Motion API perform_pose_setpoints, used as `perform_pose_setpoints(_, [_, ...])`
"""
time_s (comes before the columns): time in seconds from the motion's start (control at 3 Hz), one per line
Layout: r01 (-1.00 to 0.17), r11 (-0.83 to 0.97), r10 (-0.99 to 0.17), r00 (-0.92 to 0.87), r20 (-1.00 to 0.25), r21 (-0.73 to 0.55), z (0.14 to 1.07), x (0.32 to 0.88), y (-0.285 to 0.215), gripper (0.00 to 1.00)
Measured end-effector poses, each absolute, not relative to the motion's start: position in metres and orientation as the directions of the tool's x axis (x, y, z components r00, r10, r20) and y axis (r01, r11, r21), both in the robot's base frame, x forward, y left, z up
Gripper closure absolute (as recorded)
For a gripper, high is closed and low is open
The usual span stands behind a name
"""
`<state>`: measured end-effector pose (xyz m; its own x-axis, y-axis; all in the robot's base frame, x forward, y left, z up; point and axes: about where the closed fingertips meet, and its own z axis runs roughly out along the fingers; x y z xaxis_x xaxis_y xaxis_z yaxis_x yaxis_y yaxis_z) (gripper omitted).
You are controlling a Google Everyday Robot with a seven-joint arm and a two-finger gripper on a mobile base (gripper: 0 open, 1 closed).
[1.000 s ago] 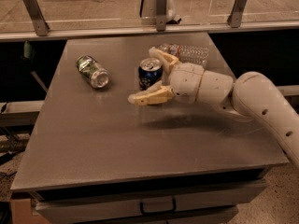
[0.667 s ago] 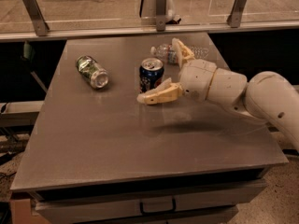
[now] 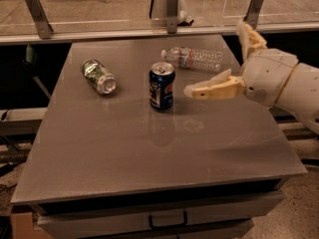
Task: Place pepsi can upright
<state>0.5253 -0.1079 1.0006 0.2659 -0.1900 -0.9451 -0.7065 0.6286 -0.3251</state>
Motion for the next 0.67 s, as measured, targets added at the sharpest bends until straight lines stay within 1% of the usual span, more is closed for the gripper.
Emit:
perform_pose_setpoints(0.33, [-0.603,0.724,-0.239,0.236,-0.942,-0.335,1.037,0.497,-0.176,0.0])
perform_pose_setpoints(0.67, [-0.577,0.743,-0.251,0.231,-0.94,-0.34,1.042,0.491,-0.191,0.0])
